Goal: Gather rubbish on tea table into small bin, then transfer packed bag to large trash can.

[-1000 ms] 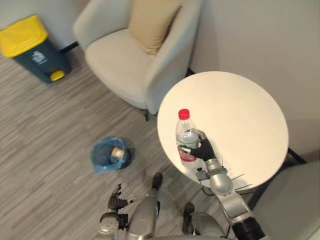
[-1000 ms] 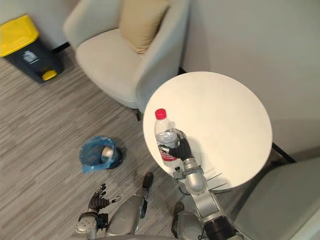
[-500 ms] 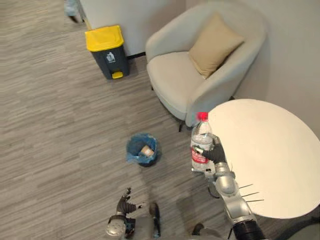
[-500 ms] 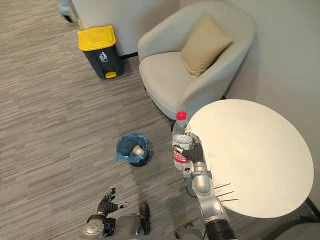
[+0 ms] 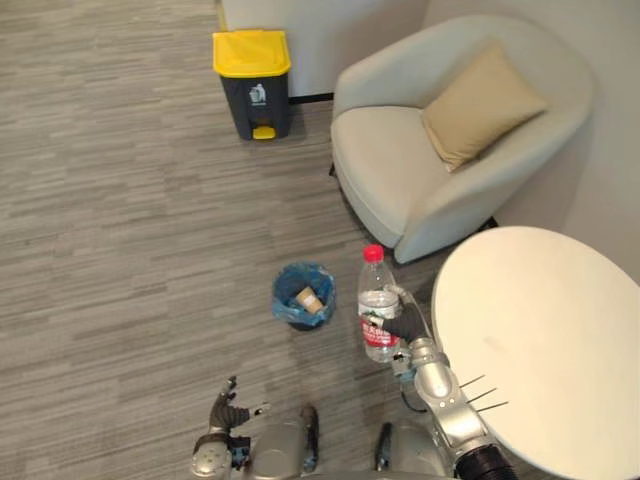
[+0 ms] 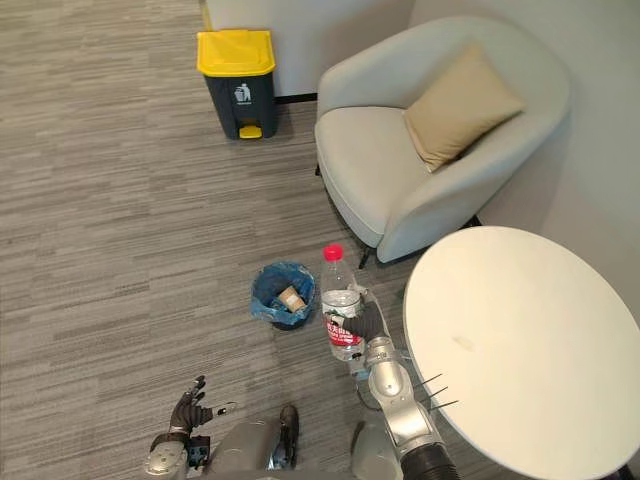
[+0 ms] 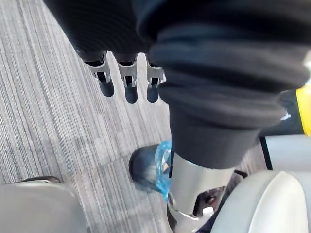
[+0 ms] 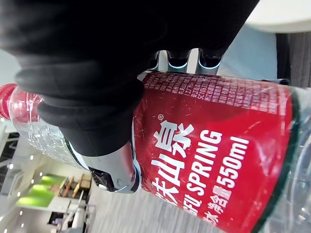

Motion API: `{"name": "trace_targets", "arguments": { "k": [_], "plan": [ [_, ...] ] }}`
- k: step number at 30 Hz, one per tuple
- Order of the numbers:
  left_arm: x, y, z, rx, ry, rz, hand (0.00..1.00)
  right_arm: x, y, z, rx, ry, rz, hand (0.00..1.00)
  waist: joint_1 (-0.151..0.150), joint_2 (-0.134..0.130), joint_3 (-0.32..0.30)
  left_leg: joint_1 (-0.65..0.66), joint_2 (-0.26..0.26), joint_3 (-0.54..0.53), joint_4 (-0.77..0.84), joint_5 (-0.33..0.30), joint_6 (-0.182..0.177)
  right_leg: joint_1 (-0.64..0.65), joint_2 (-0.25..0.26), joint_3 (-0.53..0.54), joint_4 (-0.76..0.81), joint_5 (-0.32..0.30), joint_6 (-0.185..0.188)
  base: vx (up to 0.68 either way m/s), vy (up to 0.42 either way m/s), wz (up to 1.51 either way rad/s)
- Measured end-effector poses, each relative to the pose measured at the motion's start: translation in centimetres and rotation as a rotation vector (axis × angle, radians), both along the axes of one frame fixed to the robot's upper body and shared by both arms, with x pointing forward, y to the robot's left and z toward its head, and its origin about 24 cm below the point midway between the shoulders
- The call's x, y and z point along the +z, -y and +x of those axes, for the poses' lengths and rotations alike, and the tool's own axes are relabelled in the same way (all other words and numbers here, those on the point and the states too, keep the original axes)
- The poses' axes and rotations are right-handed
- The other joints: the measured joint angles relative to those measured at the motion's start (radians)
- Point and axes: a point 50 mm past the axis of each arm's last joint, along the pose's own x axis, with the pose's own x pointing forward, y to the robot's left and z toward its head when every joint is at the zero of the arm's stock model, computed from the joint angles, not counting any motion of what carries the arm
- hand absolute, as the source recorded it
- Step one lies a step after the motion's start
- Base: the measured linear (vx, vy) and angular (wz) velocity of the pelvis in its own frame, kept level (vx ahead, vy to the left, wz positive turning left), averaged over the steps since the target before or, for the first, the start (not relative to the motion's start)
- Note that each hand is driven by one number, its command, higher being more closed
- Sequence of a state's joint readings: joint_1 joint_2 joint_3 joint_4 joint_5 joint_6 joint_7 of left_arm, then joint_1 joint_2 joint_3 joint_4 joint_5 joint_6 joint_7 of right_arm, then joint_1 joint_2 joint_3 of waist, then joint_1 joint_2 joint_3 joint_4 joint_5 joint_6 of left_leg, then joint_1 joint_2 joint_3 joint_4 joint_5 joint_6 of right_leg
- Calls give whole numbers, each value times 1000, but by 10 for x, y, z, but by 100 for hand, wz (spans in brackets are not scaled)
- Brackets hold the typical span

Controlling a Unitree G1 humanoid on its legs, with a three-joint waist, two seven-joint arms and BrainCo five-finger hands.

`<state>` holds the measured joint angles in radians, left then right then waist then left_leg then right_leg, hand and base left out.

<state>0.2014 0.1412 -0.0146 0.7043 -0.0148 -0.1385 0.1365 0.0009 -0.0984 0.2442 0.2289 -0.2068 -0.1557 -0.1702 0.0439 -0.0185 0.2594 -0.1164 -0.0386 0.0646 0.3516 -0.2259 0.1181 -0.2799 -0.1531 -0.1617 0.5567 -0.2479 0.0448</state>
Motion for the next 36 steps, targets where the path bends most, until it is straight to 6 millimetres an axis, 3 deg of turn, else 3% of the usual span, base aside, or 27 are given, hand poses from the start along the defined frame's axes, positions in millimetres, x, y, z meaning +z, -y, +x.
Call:
{"name": "trace_targets", "arguments": {
  "k": [1,4,5,7,8,9,10,11,12,14,16,17,18,19,20,21,22,23,25,26,27,29,33,36],
  "plan": [
    [-3,-1,-4,2,-25,0,0,0,1,-1,-3,-1,-1,100,-9,15,10,33,-9,-28,-12,-8,-10,-33,34,5,-98,39,33,351,21,61],
    [-7,-6,-9,5,-55,8,0,-2,10,-8,-14,-8,-21,100,-32,-11,-1,111,-77,-119,-62,-27,-23,-79,43,75,-320,183,75,291,-28,94],
    [-7,-5,-9,-2,-58,8,0,-3,12,-10,-19,-9,-23,100,-32,-12,0,122,-87,-136,-61,-38,-27,-86,43,95,-327,198,69,549,-173,126],
    [-9,-4,-13,-8,-67,6,0,-6,21,-21,-39,-28,-31,100,-48,-2,-21,134,-94,-235,-8,-107,-54,-94,51,119,-300,245,18,542,-241,155],
    [-10,-5,-18,2,-80,6,0,-10,22,-26,-37,-49,-33,100,-60,14,-40,115,-76,-249,87,-138,-113,-86,41,73,-262,305,-11,535,-263,165],
    [-12,1,-18,7,-82,-13,0,-10,25,-25,-36,-49,-46,100,-60,50,-43,33,-21,-164,254,-127,-134,-70,71,33,-251,292,-32,532,-263,114],
    [-12,4,-18,10,-83,-22,0,-8,27,-23,-31,-44,-56,100,-53,65,-41,-10,18,-105,346,-104,-166,-50,91,21,-270,284,-46,611,-254,26],
    [-13,4,-20,28,-86,-27,0,-4,21,-18,-20,-23,-46,100,-26,75,-41,-94,111,1,516,-64,-173,-1,126,17,-315,290,-70,399,-166,-12],
    [-12,3,-19,31,-81,-25,0,-4,20,-17,-17,-20,-45,100,-21,72,-39,-112,140,36,541,-73,-166,21,133,20,-334,291,-74,488,-181,-6],
    [-7,1,-6,21,-41,-17,0,0,22,-6,-31,6,-63,100,-31,51,-27,-125,198,97,463,-78,-158,123,120,23,-392,291,-76,415,-138,20],
    [-2,7,7,-4,2,-25,0,2,26,-1,-43,22,-90,100,-31,42,-26,-134,212,99,351,-74,-169,158,103,22,-412,291,-76,335,-71,0],
    [1,14,15,-24,31,-36,0,3,29,2,-51,32,-115,100,-30,46,-27,-130,220,95,219,-43,-218,162,102,22,-412,290,-75,187,1,-22],
    [1,15,16,-27,38,-40,0,2,30,3,-50,29,-124,100,-30,50,-27,-127,230,92,167,-23,-240,163,105,23,-412,288,-72,140,68,-41],
    [2,18,18,-27,46,-47,0,0,32,3,-50,22,-136,100,-32,66,-25,-118,255,90,80,60,-263,176,119,28,-412,272,-49,133,145,-47],
    [2,23,20,-27,51,-59,0,-2,37,2,-51,13,-163,100,-34,101,-18,-116,285,78,46,149,-262,191,146,30,-403,235,-26,128,180,-41],
    [2,23,22,-28,54,-60,0,-4,38,2,-52,4,-173,100,-37,101,-17,-112,283,76,43,127,-260,188,146,31,-395,227,-22,109,234,-12],
    [5,22,29,-36,72,-54,0,-9,37,0,-52,-19,-187,100,-46,84,-9,-98,266,78,20,118,-253,170,122,39,-368,216,-6,56,230,6],
    [6,21,31,-45,78,-45,0,-15,37,-1,-48,-47,-201,100,-43,68,-6,-95,245,92,8,117,-252,149,99,56,-344,206,8,30,219,3],
    [6,18,29,-44,71,-37,0,-19,29,-1,-12,-62,-212,100,-25,62,-2,-95,229,125,17,115,-248,129,80,87,-328,203,15,-45,177,-26],
    [5,16,27,-43,67,-33,0,-20,25,0,8,-60,-225,100,-25,65,0,-95,227,135,20,110,-240,124,81,97,-326,205,18,-60,123,-53],
    [6,13,26,-43,67,-24,0,-17,15,5,56,-41,-242,100,-24,76,15,-103,228,154,42,88,-206,99,79,130,-311,211,27,-104,133,-67],
    [10,9,34,-49,88,-8,0,-7,-1,21,121,-2,-254,100,-23,76,52,-151,226,203,84,74,-187,22,77,196,-284,232,47,-244,178,-78],
    [24,10,63,-57,171,8,0,8,-9,39,153,64,-305,100,-26,79,131,-231,227,242,154,42,-175,-83,67,236,-219,241,65,-282,84,-32],
    [32,5,75,-71,209,31,0,6,-14,42,179,52,-326,100,-23,79,160,-285,213,231,162,38,-174,-144,41,197,-136,212,40,-214,35,16]
  ]
}}
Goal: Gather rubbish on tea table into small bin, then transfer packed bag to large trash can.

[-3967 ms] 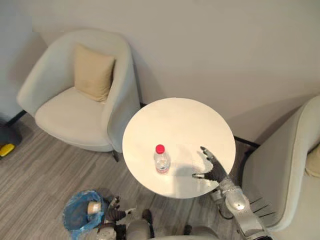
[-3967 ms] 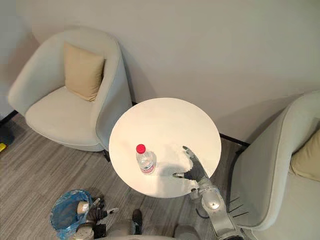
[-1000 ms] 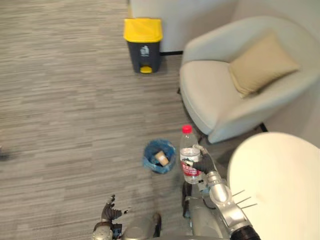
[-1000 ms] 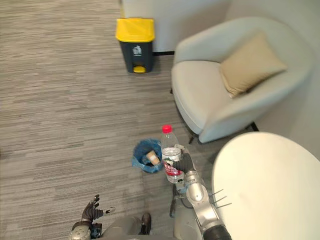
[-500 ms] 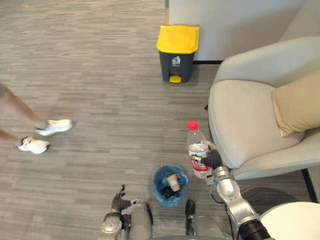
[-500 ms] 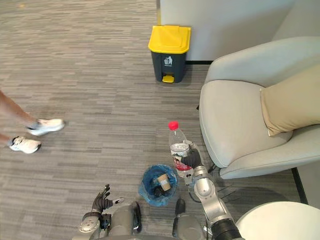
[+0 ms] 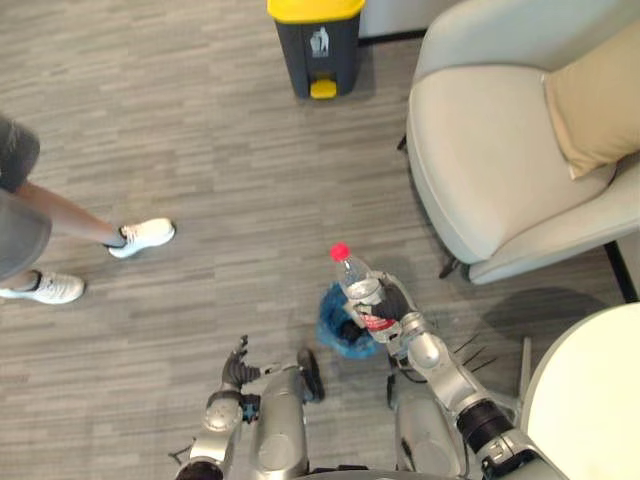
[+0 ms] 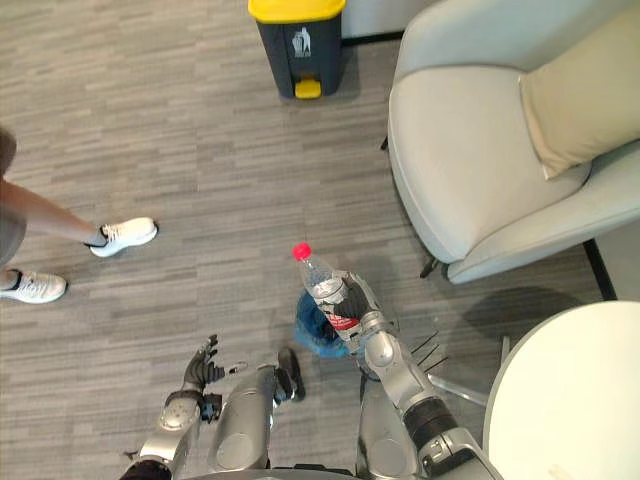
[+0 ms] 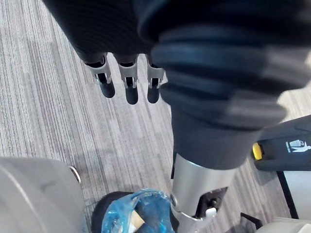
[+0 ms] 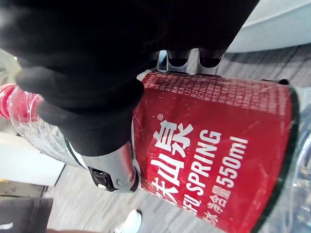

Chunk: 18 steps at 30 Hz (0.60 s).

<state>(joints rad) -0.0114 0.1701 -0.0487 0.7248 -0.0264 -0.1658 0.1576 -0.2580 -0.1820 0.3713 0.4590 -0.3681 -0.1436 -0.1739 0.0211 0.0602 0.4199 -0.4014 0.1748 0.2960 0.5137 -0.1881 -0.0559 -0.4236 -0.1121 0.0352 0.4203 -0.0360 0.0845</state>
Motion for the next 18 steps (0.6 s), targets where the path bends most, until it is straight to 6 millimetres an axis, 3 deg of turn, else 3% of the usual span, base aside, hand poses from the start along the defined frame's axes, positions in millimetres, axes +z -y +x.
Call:
{"name": "trace_targets", "arguments": {
  "k": [2,7,14,18],
  "plan": [
    [6,-1,7,13,36,12,0,1,-6,5,19,8,-23,100,-3,16,10,-82,-8,-51,37,8,-12,-58,-11,-46,43,-28,0,-164,-87,55],
    [34,9,47,61,181,-46,0,35,-18,33,9,157,-51,100,44,27,45,-347,15,-123,159,14,-21,-305,-11,-89,195,-51,-18,-137,-88,28],
    [127,40,109,127,598,-218,0,125,-25,66,-90,508,-43,100,49,23,130,-787,48,-144,385,15,-12,-754,-28,-80,465,-98,-27,-119,-44,10],
    [150,41,113,172,702,-287,0,140,-16,72,-171,554,-23,100,50,22,131,-901,58,-145,474,10,8,-876,-29,-61,565,-124,-17,-14,0,0]
  ]
}}
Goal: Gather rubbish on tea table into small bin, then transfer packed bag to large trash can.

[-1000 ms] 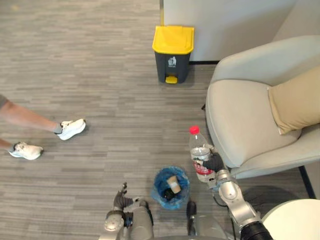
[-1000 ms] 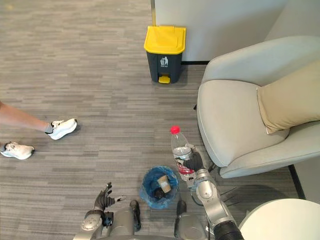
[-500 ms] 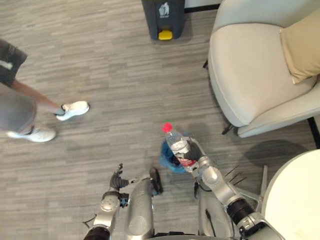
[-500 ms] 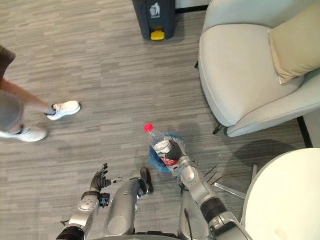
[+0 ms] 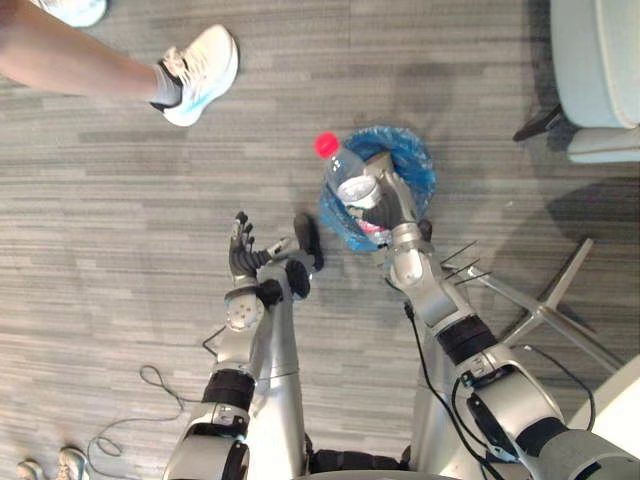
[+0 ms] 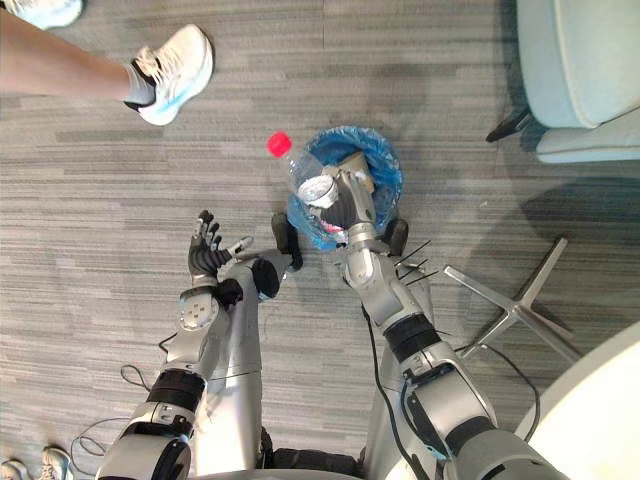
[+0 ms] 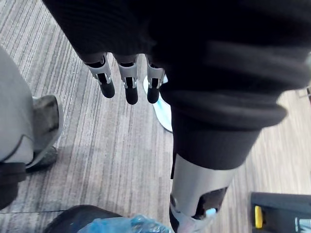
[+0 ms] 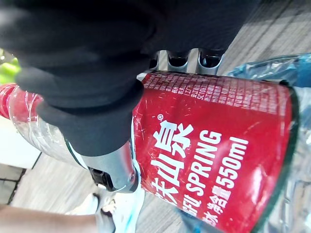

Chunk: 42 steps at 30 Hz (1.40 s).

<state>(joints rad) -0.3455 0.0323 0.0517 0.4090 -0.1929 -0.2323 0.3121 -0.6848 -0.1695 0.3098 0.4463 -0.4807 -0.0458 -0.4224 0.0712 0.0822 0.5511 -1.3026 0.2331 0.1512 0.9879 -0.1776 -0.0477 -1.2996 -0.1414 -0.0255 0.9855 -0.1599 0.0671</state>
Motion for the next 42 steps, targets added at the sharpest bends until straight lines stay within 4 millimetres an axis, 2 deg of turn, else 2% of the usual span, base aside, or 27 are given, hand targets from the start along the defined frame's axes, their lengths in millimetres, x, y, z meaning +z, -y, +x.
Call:
{"name": "trace_targets", "arguments": {
  "k": [1,6,11,16,19,22,28,35,38,42],
  "plan": [
    [4,-1,0,5,18,-6,0,3,1,1,-10,10,0,0,1,0,0,-14,4,0,10,-2,4,-14,0,0,8,-1,0,-14,15,-5],
    [12,-3,-1,17,67,-20,0,16,0,4,-18,53,2,0,6,0,0,-45,10,2,7,-7,11,-48,2,-1,8,-6,0,-4,3,-1],
    [12,1,-1,16,65,-37,0,18,14,6,-68,63,19,0,18,0,0,-47,11,3,-1,-6,10,-52,2,-5,7,-14,1,0,0,0],
    [10,1,-1,16,59,-21,0,18,13,-4,-48,93,46,0,16,0,0,-36,15,-3,-1,0,13,-35,5,-13,5,-12,-3,-2,7,0],
    [6,0,-3,18,43,-18,0,9,14,-9,-47,73,53,0,9,-2,0,1,20,-7,-12,0,13,11,10,-21,-18,-14,0,-27,32,-5],
    [-2,-4,-5,30,10,-9,0,0,8,-15,-18,56,64,0,-1,-20,0,52,22,0,-53,2,5,59,18,-23,-62,-3,-2,-47,14,-6],
    [-16,-3,-6,24,-59,24,0,-29,-2,-23,21,-26,-57,0,-4,-32,1,137,22,6,-140,38,-4,147,21,-47,-141,19,-9,-30,-27,2],
    [-25,-2,-6,20,-103,44,0,-69,-9,-21,35,-180,-227,0,-4,-41,1,193,9,-3,-188,60,-9,203,18,-60,-169,25,-19,-8,-37,7],
    [-29,-2,-6,20,-120,44,0,-80,-5,-17,16,-230,-262,0,-3,-41,1,194,6,-4,-195,61,-9,205,17,-61,-172,24,-16,-21,-11,2],
    [-27,-1,-5,24,-113,42,0,-83,-2,-11,-14,-257,-302,0,-3,-41,1,193,-4,-9,-225,79,-13,202,13,-66,-186,26,-17,-38,-29,10]
  ]
}}
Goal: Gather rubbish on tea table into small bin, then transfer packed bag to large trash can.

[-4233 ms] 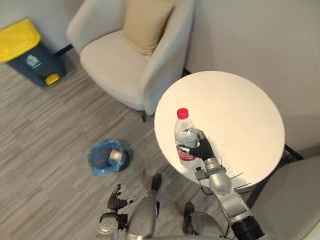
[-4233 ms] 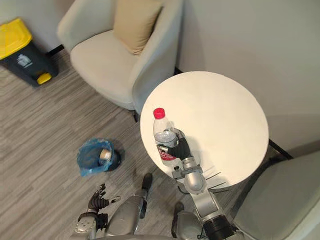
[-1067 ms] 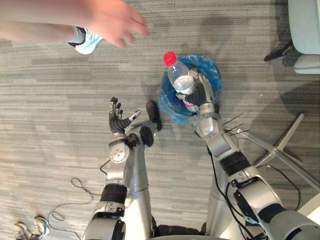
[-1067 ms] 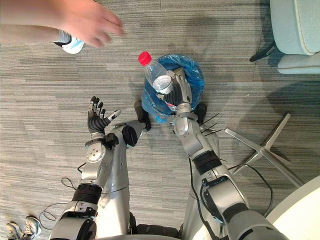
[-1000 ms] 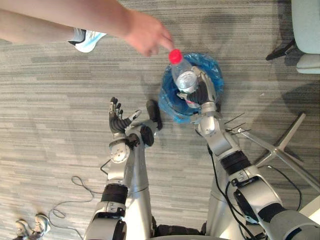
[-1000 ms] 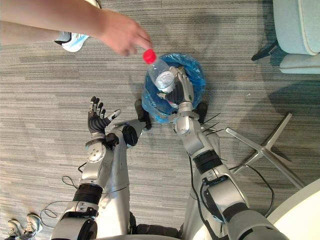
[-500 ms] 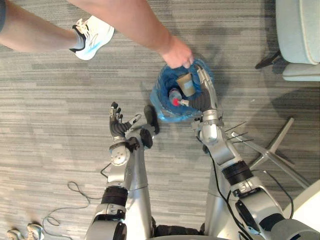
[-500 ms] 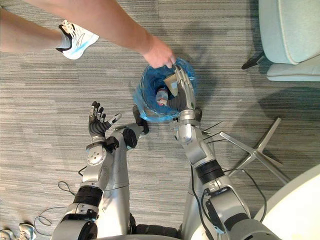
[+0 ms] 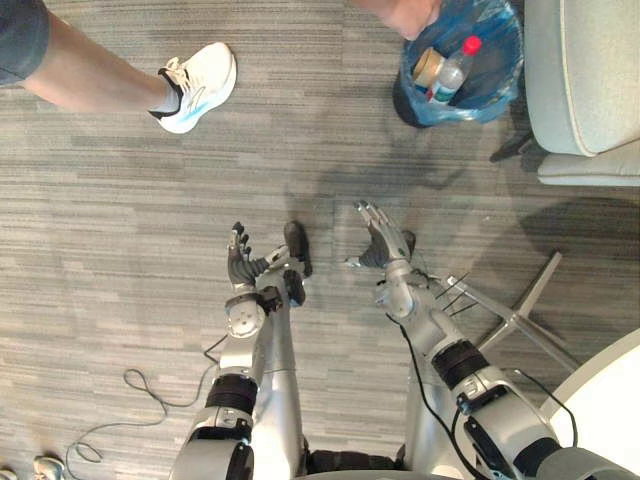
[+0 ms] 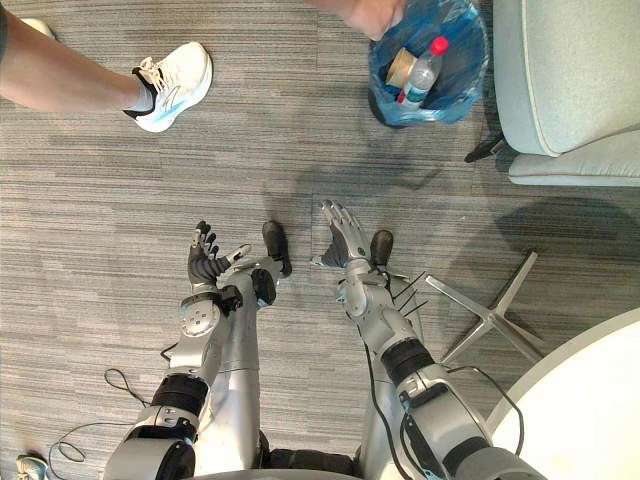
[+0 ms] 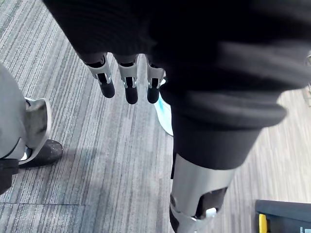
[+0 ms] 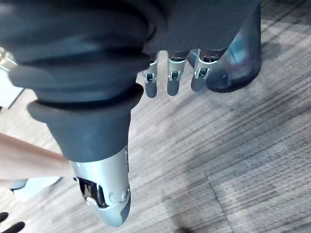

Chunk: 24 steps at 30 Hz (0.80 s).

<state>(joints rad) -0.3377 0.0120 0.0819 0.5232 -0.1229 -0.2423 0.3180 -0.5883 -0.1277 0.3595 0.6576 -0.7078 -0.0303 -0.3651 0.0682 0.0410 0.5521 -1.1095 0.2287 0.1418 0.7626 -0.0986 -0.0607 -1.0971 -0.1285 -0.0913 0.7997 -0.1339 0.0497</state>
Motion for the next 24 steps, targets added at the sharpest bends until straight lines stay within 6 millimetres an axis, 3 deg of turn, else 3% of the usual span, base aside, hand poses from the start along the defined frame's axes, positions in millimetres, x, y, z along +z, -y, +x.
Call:
{"name": "trace_targets", "arguments": {
  "k": [10,13,16,20,24],
  "plan": [
    [1,7,2,4,2,-23,0,12,3,10,-27,12,31,0,2,0,0,-19,-3,-3,-22,26,1,-19,-11,-18,0,2,-4,-9,-27,6],
    [0,8,2,-1,-8,-21,0,17,9,6,-55,23,153,0,1,0,0,11,0,-3,-22,23,4,15,-9,-23,-9,2,-5,7,-21,-3],
    [-8,5,-3,-3,-50,-1,0,18,14,-8,-81,34,327,0,-2,-13,-3,123,13,2,-58,10,5,141,6,-37,-77,7,-3,9,-30,-12],
    [-29,-4,-22,-24,-127,47,0,-13,31,-36,-184,-63,558,0,-7,-69,-23,337,9,42,-168,14,-2,345,7,-42,-193,18,-8,59,-23,-7],
    [-63,-15,-55,-52,-278,100,0,-59,52,-71,-334,-218,747,0,-32,-120,-67,545,-9,66,-295,25,-17,556,12,-50,-338,47,7,154,12,-3]
  ]
}}
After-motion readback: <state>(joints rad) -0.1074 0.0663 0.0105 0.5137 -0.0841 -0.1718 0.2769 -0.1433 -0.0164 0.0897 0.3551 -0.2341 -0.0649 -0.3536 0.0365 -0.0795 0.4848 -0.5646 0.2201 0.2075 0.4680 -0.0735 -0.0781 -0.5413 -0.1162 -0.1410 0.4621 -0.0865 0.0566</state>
